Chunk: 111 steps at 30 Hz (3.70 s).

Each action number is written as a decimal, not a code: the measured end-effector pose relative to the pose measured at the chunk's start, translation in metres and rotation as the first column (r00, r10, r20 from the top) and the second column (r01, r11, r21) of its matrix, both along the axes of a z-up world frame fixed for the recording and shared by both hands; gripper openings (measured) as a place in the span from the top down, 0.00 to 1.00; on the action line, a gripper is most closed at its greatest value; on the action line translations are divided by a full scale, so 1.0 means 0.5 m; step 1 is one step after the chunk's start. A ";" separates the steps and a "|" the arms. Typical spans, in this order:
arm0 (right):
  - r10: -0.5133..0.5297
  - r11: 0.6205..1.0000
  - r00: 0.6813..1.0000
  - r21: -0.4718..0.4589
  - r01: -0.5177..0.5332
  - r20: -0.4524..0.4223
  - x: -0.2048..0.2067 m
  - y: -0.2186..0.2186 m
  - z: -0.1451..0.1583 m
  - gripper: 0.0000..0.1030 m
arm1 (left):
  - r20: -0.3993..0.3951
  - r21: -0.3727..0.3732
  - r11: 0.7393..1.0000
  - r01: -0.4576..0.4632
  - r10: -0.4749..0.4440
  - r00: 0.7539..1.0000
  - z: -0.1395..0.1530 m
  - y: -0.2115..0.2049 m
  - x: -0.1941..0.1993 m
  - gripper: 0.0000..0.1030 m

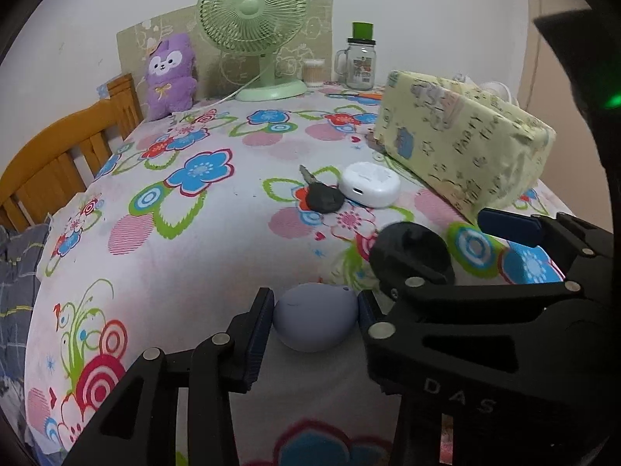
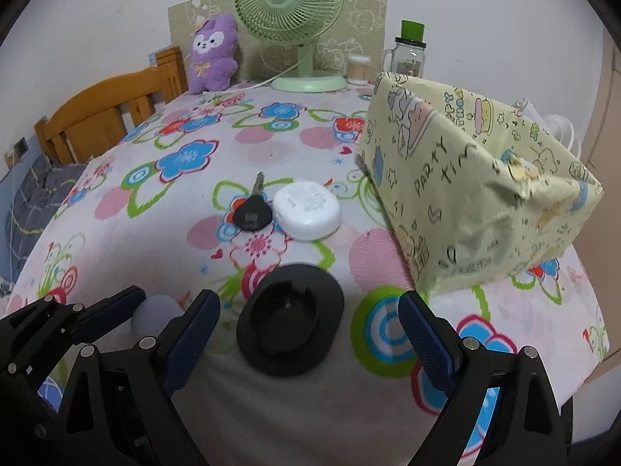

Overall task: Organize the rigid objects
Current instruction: 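Grasp the black round base with the right tool while the left tool grasps the lavender oval object, then carry the black base in the right tool and the lavender object in the left tool over the box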

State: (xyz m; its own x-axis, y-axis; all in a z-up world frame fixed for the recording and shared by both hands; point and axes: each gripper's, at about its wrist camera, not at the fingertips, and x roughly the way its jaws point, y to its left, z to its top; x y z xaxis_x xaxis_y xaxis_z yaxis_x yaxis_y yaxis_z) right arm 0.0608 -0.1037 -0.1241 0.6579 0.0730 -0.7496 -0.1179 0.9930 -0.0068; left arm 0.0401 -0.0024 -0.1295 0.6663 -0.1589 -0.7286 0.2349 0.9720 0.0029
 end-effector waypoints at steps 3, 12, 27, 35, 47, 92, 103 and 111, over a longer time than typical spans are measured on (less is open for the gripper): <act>0.000 1.000 1.000 -0.009 0.000 -0.003 0.018 0.003 -0.001 0.10 | -0.018 -0.004 1.000 -0.018 0.017 1.000 -0.005 0.006 0.020 0.56; -0.025 0.995 0.997 0.089 0.032 -0.076 0.041 -0.010 -0.023 0.31 | -0.032 -0.004 1.000 -0.017 0.017 0.999 -0.010 0.007 0.041 0.56; -0.020 1.000 0.999 0.022 0.021 -0.033 0.021 0.014 -0.002 0.47 | -0.046 -0.025 0.999 -0.027 0.025 0.999 -0.005 0.008 0.038 0.56; -0.033 0.999 0.999 0.021 0.033 -0.013 0.021 0.009 0.033 0.47 | -0.029 -0.036 0.999 -0.030 0.029 0.999 0.032 0.006 0.037 0.56; -0.035 0.999 0.999 0.019 0.035 0.018 0.013 0.000 0.096 0.47 | 0.003 -0.028 0.999 -0.037 0.037 0.999 0.090 -0.003 0.028 0.56; -0.033 0.999 0.990 0.041 0.028 0.136 0.054 -0.115 0.258 0.48 | 0.123 -0.009 0.999 -0.048 0.048 0.991 0.243 -0.116 0.065 0.56; -0.082 0.996 0.988 0.051 0.076 0.134 0.074 -0.184 0.257 0.48 | 0.123 0.008 1.000 -0.014 0.013 0.992 0.244 -0.182 0.093 0.56; -0.127 0.991 0.983 0.059 0.120 0.129 0.096 -0.239 0.253 0.48 | 0.119 0.005 1.000 0.012 -0.012 0.993 0.241 -0.230 0.124 0.56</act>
